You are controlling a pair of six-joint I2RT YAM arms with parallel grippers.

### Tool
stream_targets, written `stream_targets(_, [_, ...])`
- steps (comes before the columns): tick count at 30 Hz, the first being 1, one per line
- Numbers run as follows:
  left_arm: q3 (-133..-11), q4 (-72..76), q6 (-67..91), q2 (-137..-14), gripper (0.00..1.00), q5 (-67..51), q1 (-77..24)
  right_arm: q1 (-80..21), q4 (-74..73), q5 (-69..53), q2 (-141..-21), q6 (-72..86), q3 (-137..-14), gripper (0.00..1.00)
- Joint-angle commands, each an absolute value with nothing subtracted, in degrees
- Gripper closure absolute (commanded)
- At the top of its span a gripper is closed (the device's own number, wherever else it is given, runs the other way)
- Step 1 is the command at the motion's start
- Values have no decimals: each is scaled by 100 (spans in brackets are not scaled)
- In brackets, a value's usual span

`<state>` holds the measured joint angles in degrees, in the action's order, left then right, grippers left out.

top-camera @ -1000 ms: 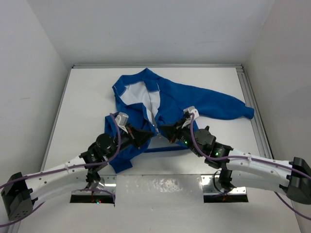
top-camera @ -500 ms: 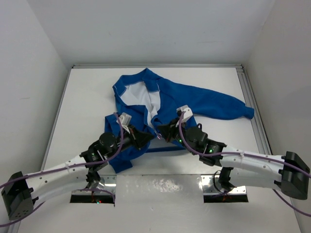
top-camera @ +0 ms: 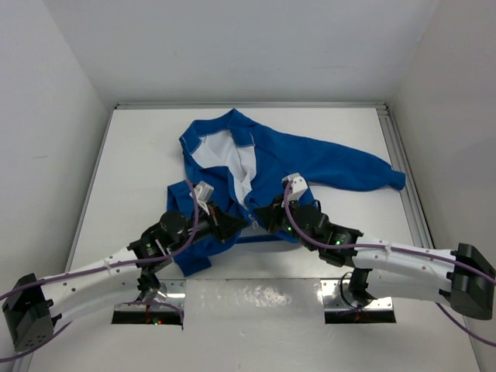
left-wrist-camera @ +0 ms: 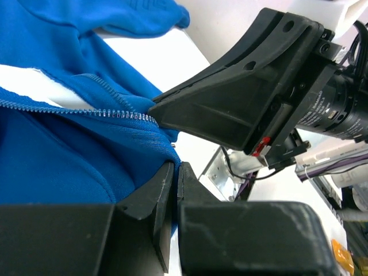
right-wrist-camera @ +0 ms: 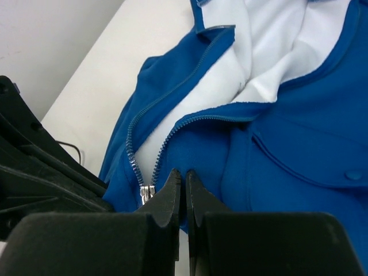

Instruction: Zip up the jacket

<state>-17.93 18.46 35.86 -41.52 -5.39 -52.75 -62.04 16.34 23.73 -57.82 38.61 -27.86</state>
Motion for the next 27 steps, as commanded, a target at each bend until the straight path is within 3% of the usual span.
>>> stream_targets(1, [-2118, 1838, 3656, -4122, 100, -1222, -5317, -6117, 1301, 2883, -5494, 3937, -2892, 100])
stream_targets(2, [-2153, 1741, 3630, -4148, 100, -1222, -5317, -6117, 1205, 2857, -5441, 3937, -2909, 100])
stream_targets(5, [-2224, 1521, 3612, -4210, 100, -1196, -5317, -6108, 634, 2690, -5274, 3894, -3120, 85])
stream_targets(7, [-2294, 1380, 3621, -4245, 100, -1151, -5300, -6108, 249, 2593, -5169, 3867, -3269, 67])
stream_targets(9, [-2442, 1214, 3560, -4332, 100, -1230, -5291, -6117, -190, 2514, -5107, 3832, -3453, 57])
stream_targets(10, [-2469, 1204, 3560, -4359, 100, -1265, -5291, -6117, -324, 2409, -5072, 3789, -3498, 47])
stream_targets(13, [-2531, 1117, 3568, -4412, 100, -1257, -5265, -6117, -878, 2059, -4887, 3797, -3726, 33])
stream_targets(15, [-2610, 976, 3525, -4465, 100, -1309, -5256, -6126, -1202, 1751, -4720, 3841, -3840, 32])
stream_targets(16, [-2576, 976, 3533, -4474, 100, -1318, -5256, -6126, -1265, 1349, -4668, 3937, -3832, 39])
stream_targets(18, [-2558, 976, 3568, -4491, 100, -1336, -5238, -6126, -1240, 873, -4588, 4191, -3710, 67])
stream_targets(19, [-2584, 941, 3568, -4552, 100, -1371, -5212, -6169, -1178, 522, -4597, 4279, -3639, 94])
stream_targets(20, [-2584, 888, 3568, -4579, 100, -1406, -5203, -6213, -1047, 449, -4588, 4332, -3482, 100])
stream_targets(27, [-2750, 379, 3814, -4851, 100, -1407, -5115, -7065, -1081, 1344, -4974, 3324, -3524, 99])
